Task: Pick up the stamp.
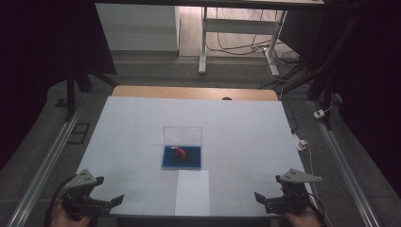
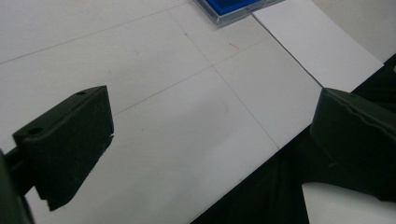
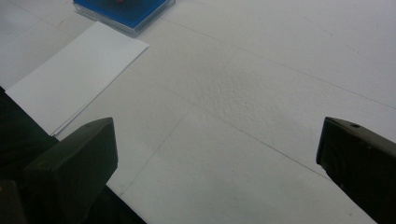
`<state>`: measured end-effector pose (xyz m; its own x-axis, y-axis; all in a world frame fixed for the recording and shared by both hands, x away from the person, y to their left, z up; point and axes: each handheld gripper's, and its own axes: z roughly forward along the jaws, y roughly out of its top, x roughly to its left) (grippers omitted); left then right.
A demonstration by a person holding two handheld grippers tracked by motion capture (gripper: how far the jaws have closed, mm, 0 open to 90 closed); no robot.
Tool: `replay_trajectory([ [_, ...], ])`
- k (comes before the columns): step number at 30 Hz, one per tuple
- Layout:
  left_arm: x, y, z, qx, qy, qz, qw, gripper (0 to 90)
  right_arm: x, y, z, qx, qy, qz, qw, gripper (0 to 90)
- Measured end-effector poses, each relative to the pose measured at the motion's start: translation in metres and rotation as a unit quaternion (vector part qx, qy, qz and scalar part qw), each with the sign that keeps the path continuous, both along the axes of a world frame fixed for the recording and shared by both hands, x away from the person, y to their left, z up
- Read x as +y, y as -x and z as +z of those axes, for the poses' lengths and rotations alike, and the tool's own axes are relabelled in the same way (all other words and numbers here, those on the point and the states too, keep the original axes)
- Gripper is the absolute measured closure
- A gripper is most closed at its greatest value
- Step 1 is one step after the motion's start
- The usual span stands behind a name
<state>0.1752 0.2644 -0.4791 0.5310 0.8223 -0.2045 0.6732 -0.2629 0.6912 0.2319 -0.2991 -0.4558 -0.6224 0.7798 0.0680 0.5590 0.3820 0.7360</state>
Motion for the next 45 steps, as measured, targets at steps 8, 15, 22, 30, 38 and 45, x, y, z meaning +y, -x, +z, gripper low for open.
replay_trajectory([
  [8, -0.003, -0.001, 0.0, 0.004, -0.015, 0.003, 0.9999, 0.0, 0.001, 0.0, 0.0, -0.001, 0.002, 0.001, 1.0, 0.0],
  [15, -0.004, 0.0, 0.001, 0.0, -0.017, 0.0, 0.9999, 0.0, 0.001, 0.0, 0.0, -0.002, 0.003, 0.003, 1.0, 0.0],
  [22, -0.011, -0.006, 0.002, -0.019, -0.01, -0.025, 0.9995, 0.0, 0.001, 0.0, 0.0, -0.001, 0.004, 0.006, 1.0, 0.0],
  [30, -0.029, -0.02, 0.001, -0.018, -0.007, -0.043, 0.9989, 0.0, 0.002, 0.0, 0.0, -0.001, 0.004, 0.007, 1.0, 0.0],
  [38, -0.038, -0.031, 0.0, -0.02, -0.005, -0.04, 0.999, 0.0, 0.001, -0.001, 0.0, 0.0, 0.004, 0.007, 1.0, 0.0],
  [45, -0.054, -0.051, -0.002, -0.017, -0.004, -0.059, 0.9981, 0.0, 0.002, -0.001, 0.0, 0.0, 0.003, 0.007, 1.0, 0.0],
])
